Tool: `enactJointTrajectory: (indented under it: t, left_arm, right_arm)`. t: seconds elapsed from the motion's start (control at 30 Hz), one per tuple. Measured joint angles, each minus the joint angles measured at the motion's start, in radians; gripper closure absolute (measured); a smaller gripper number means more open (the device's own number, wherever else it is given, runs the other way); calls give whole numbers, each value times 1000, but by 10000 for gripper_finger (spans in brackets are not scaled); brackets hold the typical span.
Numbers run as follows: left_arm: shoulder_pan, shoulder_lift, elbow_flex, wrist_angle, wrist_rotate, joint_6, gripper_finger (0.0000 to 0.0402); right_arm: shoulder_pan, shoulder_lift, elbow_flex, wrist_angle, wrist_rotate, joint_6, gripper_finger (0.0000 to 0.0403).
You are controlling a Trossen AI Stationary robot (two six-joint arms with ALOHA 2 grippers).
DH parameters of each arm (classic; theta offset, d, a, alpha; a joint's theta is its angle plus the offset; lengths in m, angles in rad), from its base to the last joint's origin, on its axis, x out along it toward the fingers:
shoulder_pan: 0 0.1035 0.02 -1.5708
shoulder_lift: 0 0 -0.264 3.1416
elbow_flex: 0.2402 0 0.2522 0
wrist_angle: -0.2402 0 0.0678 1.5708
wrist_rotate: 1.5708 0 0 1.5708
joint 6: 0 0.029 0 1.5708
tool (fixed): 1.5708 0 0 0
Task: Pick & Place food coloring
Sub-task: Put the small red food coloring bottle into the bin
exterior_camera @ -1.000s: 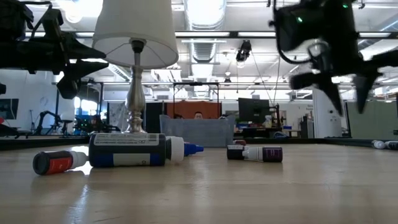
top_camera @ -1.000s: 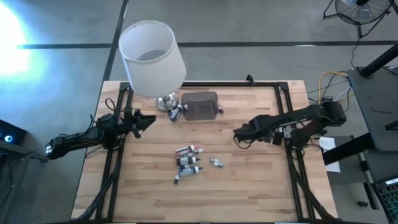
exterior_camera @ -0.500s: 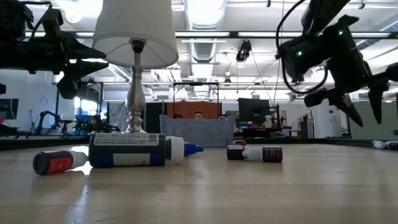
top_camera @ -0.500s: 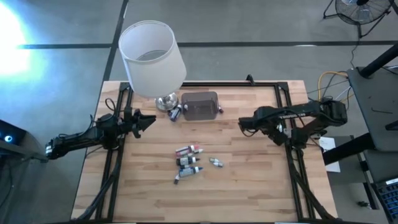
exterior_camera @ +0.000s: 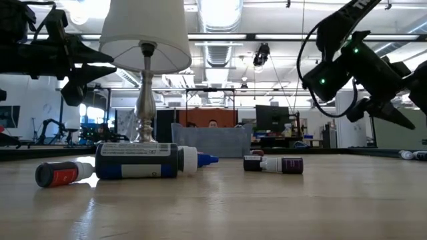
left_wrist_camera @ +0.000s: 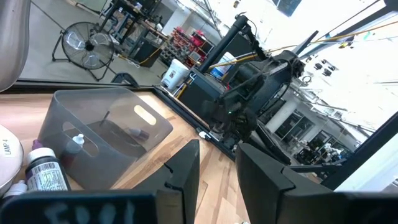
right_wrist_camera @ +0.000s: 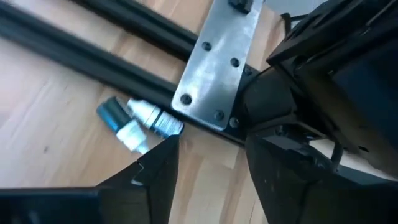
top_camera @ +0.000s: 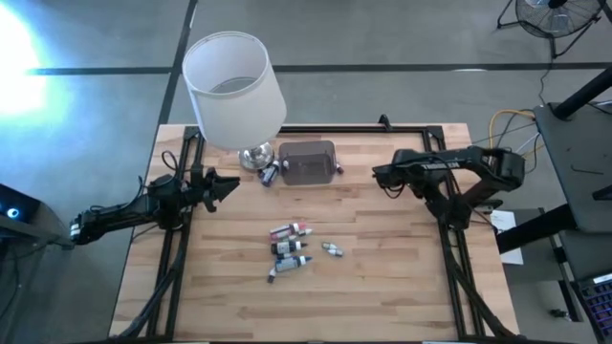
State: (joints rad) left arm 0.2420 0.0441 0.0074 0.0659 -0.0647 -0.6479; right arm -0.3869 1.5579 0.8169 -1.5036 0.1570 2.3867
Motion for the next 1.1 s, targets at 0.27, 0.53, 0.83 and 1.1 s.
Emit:
enactJointTrajectory:
  t: [0.27,0.53,0.83,1.1]
  left_arm:
    - [0,0,0,0,0,0,316]
    - [0,0,0,0,0,0,316]
    - [0,0,0,0,0,0,316]
    - [0,0,0,0,0,0,316]
  right_arm:
    - [-50,92,-20,1,0,-9,204]
    - [-53,179,-46,140,1,-54,204]
    - [-66,217,-61,112,16,-76,204]
    - [-133,225,-75,124,27,-60,204]
